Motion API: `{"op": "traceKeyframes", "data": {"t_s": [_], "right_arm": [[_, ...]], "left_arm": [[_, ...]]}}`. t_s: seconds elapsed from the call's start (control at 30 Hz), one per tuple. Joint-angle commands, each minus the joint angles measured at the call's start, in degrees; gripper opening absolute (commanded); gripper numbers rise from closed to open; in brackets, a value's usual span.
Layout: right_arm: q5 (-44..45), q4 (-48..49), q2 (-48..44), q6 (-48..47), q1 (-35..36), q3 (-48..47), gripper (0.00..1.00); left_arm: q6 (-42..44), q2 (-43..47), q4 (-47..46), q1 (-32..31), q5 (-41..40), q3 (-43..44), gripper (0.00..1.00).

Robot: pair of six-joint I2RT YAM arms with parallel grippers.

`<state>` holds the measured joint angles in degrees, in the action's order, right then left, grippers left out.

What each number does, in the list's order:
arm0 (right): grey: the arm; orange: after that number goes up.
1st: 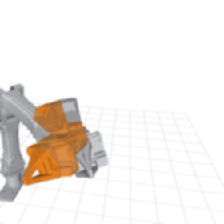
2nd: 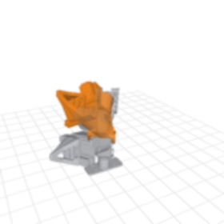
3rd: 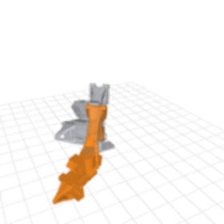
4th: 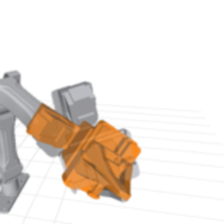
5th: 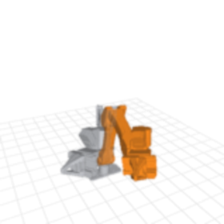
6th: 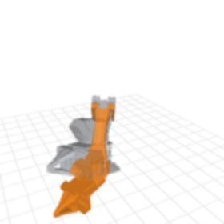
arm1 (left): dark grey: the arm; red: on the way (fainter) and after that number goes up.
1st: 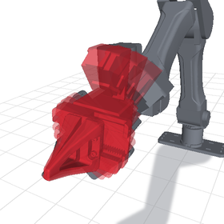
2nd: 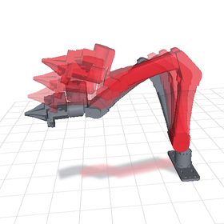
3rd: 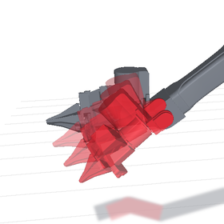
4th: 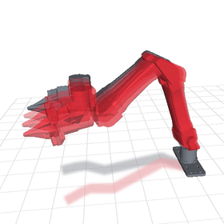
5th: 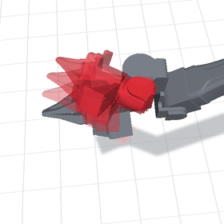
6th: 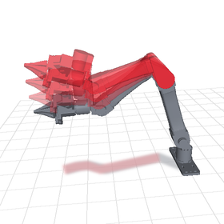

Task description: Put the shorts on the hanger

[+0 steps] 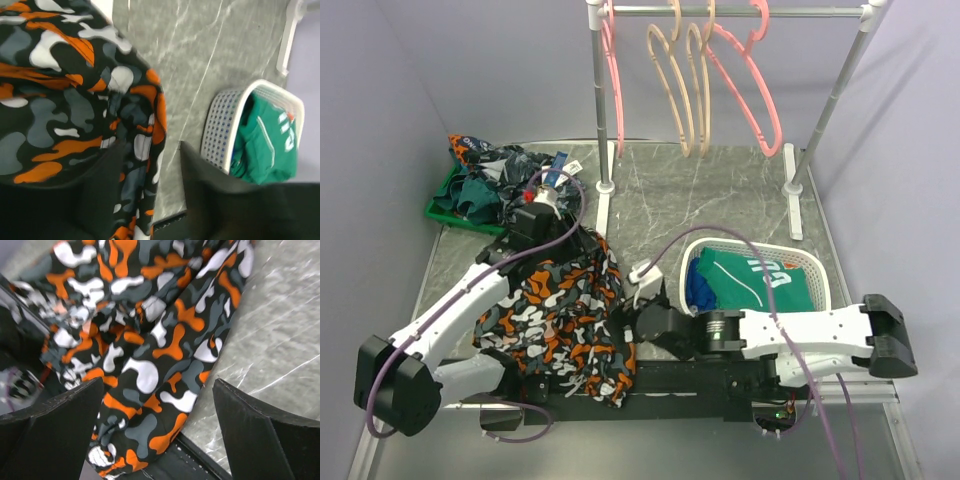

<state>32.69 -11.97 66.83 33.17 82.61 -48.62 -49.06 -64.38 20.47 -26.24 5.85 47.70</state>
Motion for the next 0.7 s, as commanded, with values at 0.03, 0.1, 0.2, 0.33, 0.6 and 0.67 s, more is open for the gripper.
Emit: {"op": "traceKeyframes", "data": {"t_s": [0.03, 0.1, 0.2, 0.33, 0.6, 0.67], "right_arm": [[5.1, 0.98, 5.67, 0.5, 5.53, -1.3, 0.91], [8.68, -1.73, 8.84, 0.06, 9.91, -3.22, 0.88], [11.69, -7.62, 14.02, 0.58, 15.71, -7.26, 0.87], [9.15, -11.41, 19.56, 5.5, 19.77, -8.77, 0.86], [2.65, -7.2, 24.66, 6.74, 22.6, -6.93, 0.88], [2.38, -6.93, 27.11, 6.74, 22.25, -7.19, 0.86]], "left_arm": [[5.19, 3.38, 0.7, 0.05, -5.67, 8.8, 0.75], [6.68, 5.05, 3.96, 0.14, -8.21, 9.42, 0.87], [7.66, 7.51, 7.56, 0.49, -9.88, 9.34, 0.96], [8.28, 11.46, 12.13, 1.01, -12.96, 8.9, 0.97], [8.8, 16.13, 16.0, 2.51, -11.91, 7.05, 0.97], [8.98, 16.39, 16.36, 2.42, -12.0, 7.14, 0.97]]}}
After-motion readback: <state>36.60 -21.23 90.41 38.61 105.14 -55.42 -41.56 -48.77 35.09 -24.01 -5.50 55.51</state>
